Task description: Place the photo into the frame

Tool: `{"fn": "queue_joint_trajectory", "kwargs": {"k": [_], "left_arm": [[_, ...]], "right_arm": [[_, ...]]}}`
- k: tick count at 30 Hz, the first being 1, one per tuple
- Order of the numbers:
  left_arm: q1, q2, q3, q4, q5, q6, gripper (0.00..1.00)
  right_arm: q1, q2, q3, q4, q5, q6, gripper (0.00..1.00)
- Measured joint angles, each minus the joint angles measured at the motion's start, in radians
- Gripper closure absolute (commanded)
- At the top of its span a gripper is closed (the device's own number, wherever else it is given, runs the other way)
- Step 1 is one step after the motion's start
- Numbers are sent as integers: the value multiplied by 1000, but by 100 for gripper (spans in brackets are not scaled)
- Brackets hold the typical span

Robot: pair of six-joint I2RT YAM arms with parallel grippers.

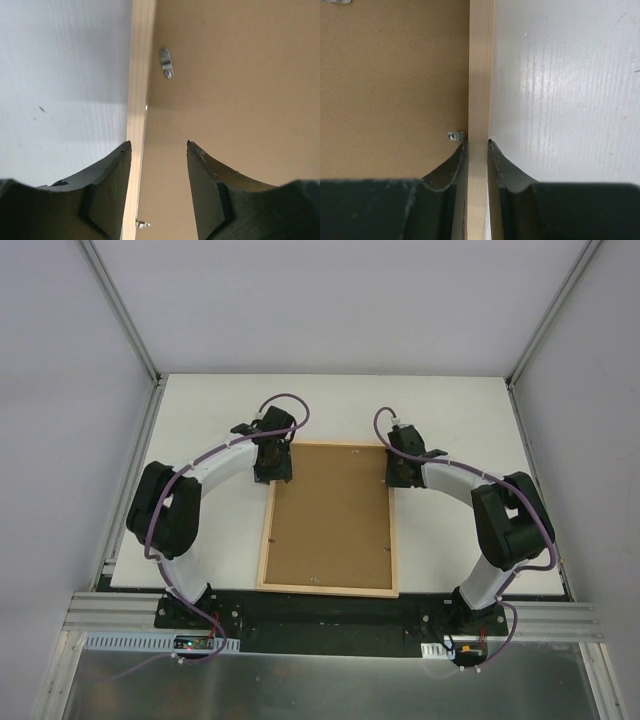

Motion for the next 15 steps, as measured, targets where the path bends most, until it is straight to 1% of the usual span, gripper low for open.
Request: {"fn": "queue_joint_trajectory", "kwargs": {"k": [6,15], "left_arm": [[47,127,100,-11,-1,28,51],[76,220,185,-12,6,49,51]], "right_arm": [[0,-17,-21,8,-10,-7,97],[0,-20,-27,17,-11,-11,97]]}}
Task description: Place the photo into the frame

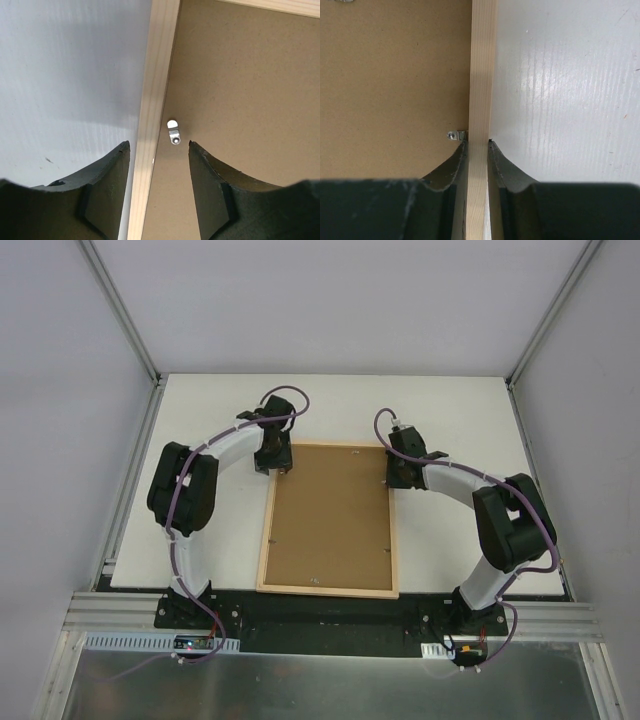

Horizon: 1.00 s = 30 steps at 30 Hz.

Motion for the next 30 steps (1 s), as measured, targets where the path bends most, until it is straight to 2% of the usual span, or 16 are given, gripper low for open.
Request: {"fn": "queue_joint_trajectory", "kwargs": {"k": [10,30], "left_arm": [[37,53,27,1,48,-5,55],[42,-4,-75,105,53,-35,89]], "right_arm": [[0,0,0,0,0,-3,97],[-1,0,0,0,-2,-4,97]]}}
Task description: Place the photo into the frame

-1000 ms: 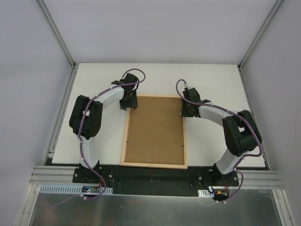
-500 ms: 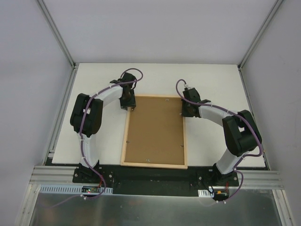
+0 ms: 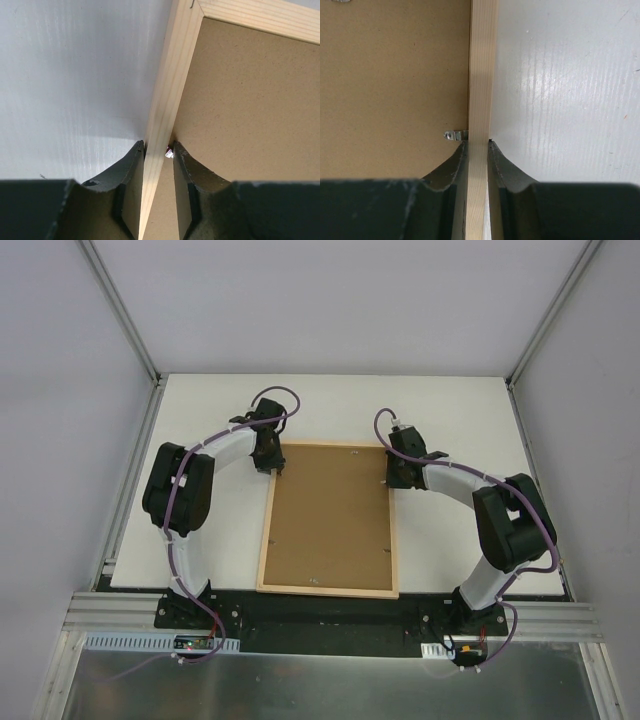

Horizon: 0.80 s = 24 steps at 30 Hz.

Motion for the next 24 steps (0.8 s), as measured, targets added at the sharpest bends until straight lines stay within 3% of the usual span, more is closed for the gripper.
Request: {"fn": "queue_joint_trajectory", "kwargs": {"k": [5,13,18,24], "left_arm": [[0,-1,-1,3,0,0,100],[0,-11,-16,14,0,-5,100],[0,-28,-46,38,0,-14,72],[1,-37,-61,41,-7,-24,60]], "right_arm": [[0,0,0,0,-1,0,97],[0,0,0,0,-1,0,97],[0,0,0,0,-1,-1,97],[0,0,0,0,-2,-3,97]]}}
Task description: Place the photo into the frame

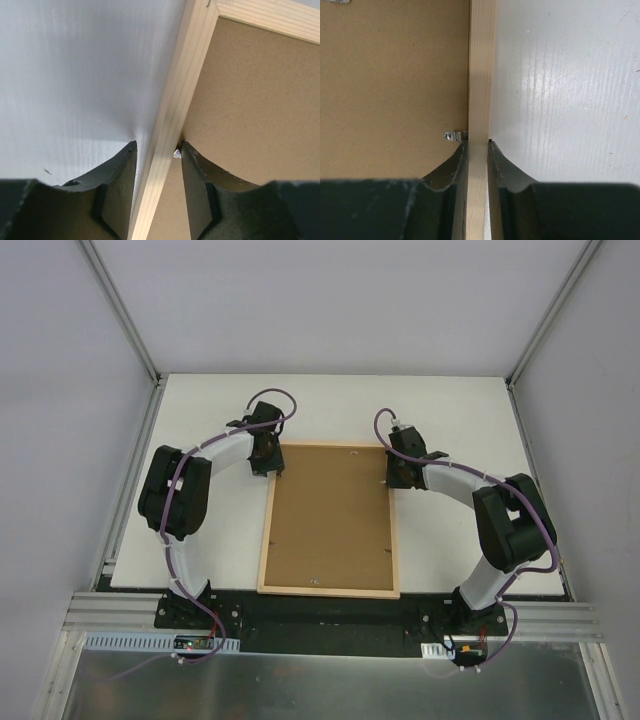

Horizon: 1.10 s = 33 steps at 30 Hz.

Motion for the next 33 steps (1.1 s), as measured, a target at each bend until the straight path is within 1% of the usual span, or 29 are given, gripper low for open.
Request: {"fn": "queue_joint_trajectory", "kwargs": {"k": [3,6,11,14,29,33], "left_arm": [[6,0,0,-6,0,-5,64],[5,0,0,-5,1,-18,73],[5,0,-2,0,0,-30,91],[5,-3,-5,1,0,-31,99],[5,-17,-21,14,4,-35,100],[5,-17,-21,15,8,-34,100]], "right_arm": [[0,0,0,0,0,0,97],[0,0,0,0,0,0,97],[0,0,0,0,-1,0,97],[0,0,0,0,-1,0,97],[0,0,0,0,-2,-1,97],[0,0,0,0,-2,0,91]]}}
